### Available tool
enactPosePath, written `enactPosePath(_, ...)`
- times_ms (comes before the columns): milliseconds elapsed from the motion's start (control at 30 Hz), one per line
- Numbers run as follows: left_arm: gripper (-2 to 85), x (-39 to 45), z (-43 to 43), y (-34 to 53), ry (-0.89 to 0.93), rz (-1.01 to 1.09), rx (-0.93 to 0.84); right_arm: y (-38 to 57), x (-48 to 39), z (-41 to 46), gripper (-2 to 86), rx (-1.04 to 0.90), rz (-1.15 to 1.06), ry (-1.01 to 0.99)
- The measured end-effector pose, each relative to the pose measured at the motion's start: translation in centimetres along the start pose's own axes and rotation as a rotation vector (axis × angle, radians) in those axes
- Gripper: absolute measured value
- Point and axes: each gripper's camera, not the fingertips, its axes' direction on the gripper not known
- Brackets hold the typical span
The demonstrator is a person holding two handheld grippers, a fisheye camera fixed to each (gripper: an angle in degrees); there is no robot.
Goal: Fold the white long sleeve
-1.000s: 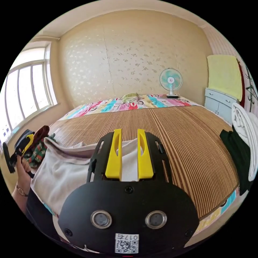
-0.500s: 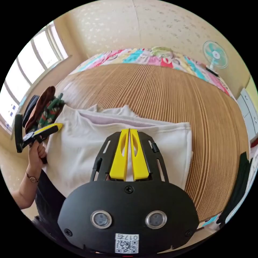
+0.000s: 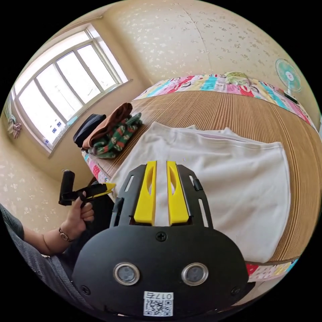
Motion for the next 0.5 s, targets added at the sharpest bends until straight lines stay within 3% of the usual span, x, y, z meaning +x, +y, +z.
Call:
enactPosePath(100, 5.9, 1.9, -1.7, -0.3, 0.037, 0.036, 0.045, -1.5, -2.5, 0.8, 14.3, -0.075, -0.015, -0.12)
enactPosePath(167, 5.5, 7.5, -2.9, 0.1, -0.058, 0.213, 0.097, -3.6, -3.8, 1.3, 19.2, -0.166, -0.021, -0.147)
enactPosePath(333, 5.5, 16.3, -0.6, 2.0, -0.162, 0.426, 0.111, -10.7, -7.4, 1.6, 23.3, -0.34, -0.117, -0.061)
enactPosePath(433, 5.2, 19.2, 0.3, 3.4, -0.169, 0.477, 0.131, -13.3, -10.5, 6.2, 21.6, -0.633, -0.244, 0.079)
enactPosePath(500, 5.8, 20.1, 0.6, 4.0, -0.262, 0.474, 0.114, -11.9, -11.7, 11.0, 13.5, -0.818, -0.384, 0.36)
